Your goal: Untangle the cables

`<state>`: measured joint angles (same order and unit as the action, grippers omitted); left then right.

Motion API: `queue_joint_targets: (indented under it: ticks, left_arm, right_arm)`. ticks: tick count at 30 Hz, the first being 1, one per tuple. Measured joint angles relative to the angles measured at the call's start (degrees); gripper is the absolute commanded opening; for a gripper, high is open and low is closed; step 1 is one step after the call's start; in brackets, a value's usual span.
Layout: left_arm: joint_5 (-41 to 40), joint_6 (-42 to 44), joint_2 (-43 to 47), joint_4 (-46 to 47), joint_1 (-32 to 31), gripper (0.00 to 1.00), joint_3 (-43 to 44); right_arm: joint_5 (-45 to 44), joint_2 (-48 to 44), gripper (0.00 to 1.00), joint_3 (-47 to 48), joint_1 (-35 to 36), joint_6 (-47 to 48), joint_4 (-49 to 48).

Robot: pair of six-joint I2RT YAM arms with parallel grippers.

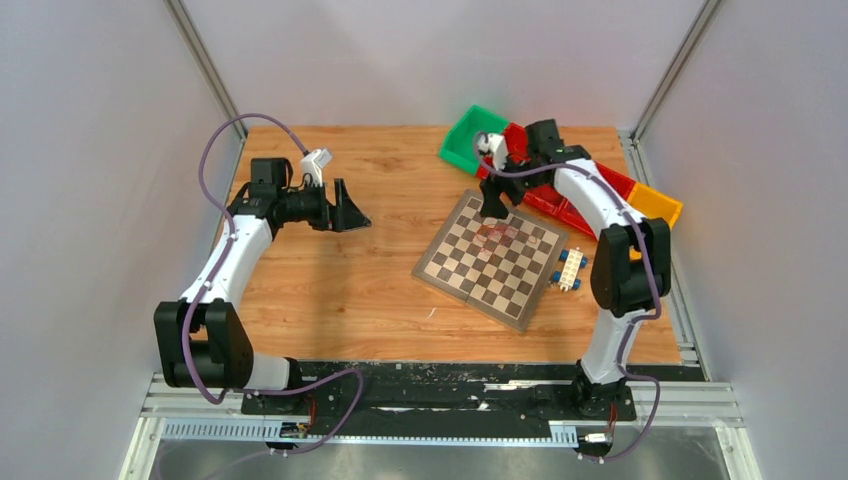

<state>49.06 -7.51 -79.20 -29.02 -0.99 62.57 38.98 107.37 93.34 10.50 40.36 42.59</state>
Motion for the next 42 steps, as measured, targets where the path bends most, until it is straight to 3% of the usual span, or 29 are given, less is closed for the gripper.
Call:
queue_joint_targets:
  ticks: [4, 6, 10, 12, 18, 23, 29, 34, 42]
  left_arm:
    - [0.22, 0.46, 0.13, 0.0, -0.04, 1.0, 0.0]
    - [0.28, 0.59, 0.13, 0.0, -0.11, 1.0, 0.0]
    - [0.39, 0.68, 0.13, 0.0, -0.15, 0.97, -0.02]
    - [0.5, 0.98, 0.15, 0.0, -0.15, 0.95, -0.04]
    - [2.95, 2.58, 1.9, 0.44, -0.44, 0.92, -1.66]
    - [4.94, 3.41, 2.49, 2.56, -2.86, 0.92, -3.69]
    - [6.56, 2.45, 3.13, 9.57, -8.83, 0.91, -9.03]
    - [7.45, 0.61, 3.13, 17.25, -12.76, 0.92, -13.86]
    - [4.35, -4.68, 4.37, 30.36, -15.41, 0.76, -19.45]
  right_arm:
    - [-2.38, 3.21, 0.72, -2.78, 3.72, 2.23, 3.34]
    - [-3.8, 5.09, 0.62, -2.82, 4.35, 2.75, 3.93]
    - [-5.92, 7.8, 0.17, -2.82, 5.07, 3.65, 3.85]
    - [-6.36, 8.76, 0.01, -2.82, 5.42, 3.89, 3.91]
    - [-0.92, 7.28, 0.0, -2.8, 7.56, 2.03, 4.35]
    - [6.19, 2.89, 0.0, -1.55, 13.53, -1.64, 4.24]
    - [11.37, 0.55, 0.0, 0.9, 21.0, -7.34, 2.86]
    - [13.66, 0.66, 0.0, 2.29, 22.77, -13.49, 1.01]
    - [18.6, 0.79, 0.0, 6.36, 23.5, -22.56, -3.67]
